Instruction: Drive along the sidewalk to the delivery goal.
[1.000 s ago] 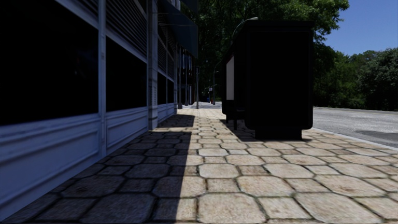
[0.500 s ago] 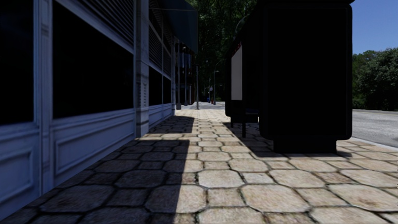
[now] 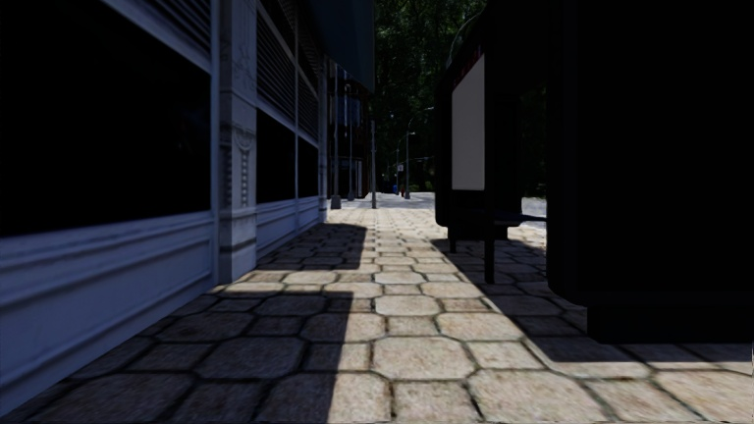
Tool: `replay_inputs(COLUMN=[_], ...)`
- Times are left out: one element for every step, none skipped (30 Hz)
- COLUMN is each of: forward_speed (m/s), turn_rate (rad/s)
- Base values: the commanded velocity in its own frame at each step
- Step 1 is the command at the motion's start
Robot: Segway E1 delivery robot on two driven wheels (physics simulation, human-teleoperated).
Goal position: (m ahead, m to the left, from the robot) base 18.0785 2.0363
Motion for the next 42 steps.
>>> replay_inputs(forward_speed=[2.00,2.00,2.00,2.00,2.00,2.00,2.00,2.00,2.00,2.00,2.00,2.00,2.00,2.00,2.00,2.00,2.00,2.00,2.00,2.00,2.00,2.00,2.00,2.00,2.00,2.00,2.00,2.00,2.00,2.00,2.00,2.00,2.00,2.00,2.00,2.00,2.00,2.00,2.00,2.00,2.00,2.00], turn_rate=[0.00,0.00,0.00,0.00,0.00,0.00,0.00,0.00,0.00,0.00,0.00,0.00,0.00,0.00,0.00,0.00,0.00,0.00,0.00,0.00,0.00,0.00,0.00,0.00,0.00,0.00,0.00,0.00,0.00,0.00,0.00,0.00,0.00,0.00,0.00,0.00,0.00,0.00,0.00,0.00,0.00,0.00])
